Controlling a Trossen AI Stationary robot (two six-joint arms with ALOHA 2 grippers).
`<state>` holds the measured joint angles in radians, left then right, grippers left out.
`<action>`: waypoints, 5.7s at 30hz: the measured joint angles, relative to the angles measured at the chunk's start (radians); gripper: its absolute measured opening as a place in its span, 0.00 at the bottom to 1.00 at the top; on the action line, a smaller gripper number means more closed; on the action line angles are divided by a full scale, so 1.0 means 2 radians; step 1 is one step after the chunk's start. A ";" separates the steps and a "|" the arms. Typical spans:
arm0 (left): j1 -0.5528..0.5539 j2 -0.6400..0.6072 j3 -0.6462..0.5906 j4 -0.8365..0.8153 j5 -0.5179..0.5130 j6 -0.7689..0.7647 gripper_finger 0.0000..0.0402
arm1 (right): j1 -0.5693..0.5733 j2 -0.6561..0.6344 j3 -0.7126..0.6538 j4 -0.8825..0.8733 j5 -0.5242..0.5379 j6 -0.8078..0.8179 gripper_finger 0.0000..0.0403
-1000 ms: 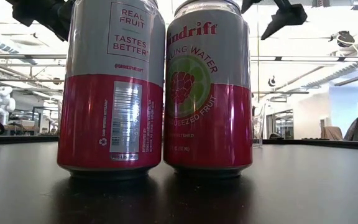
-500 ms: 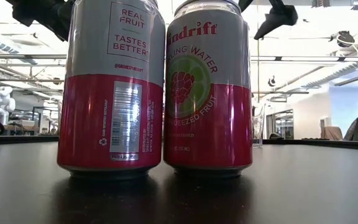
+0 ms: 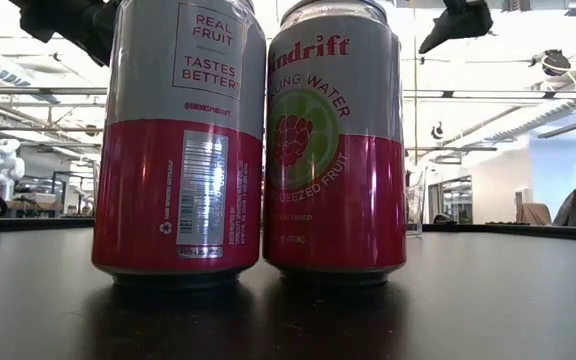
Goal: Sort soda cans
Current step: Put the middle right orange soda can into the right transparent bin
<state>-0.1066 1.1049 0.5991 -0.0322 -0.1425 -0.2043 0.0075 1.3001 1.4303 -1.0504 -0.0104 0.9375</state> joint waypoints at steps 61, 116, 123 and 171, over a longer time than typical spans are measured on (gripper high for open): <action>0.000 0.000 0.000 0.000 0.017 -0.001 0.92 | 0.332 0.307 0.138 -0.061 -0.022 0.168 0.98; 0.000 0.000 0.000 0.000 0.017 0.001 0.92 | 0.142 0.117 0.066 -0.078 0.124 0.196 0.73; 0.000 0.000 0.000 0.000 0.017 0.001 0.92 | -0.010 0.081 0.086 -0.086 0.122 0.039 0.73; 0.000 0.000 0.000 0.000 0.017 0.000 0.92 | -0.345 0.488 0.361 -0.124 -0.005 -0.307 0.76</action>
<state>-0.1070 1.1049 0.5989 -0.0324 -0.1089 -0.2035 -0.6819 2.2761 2.1529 -1.2981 -0.0214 0.3232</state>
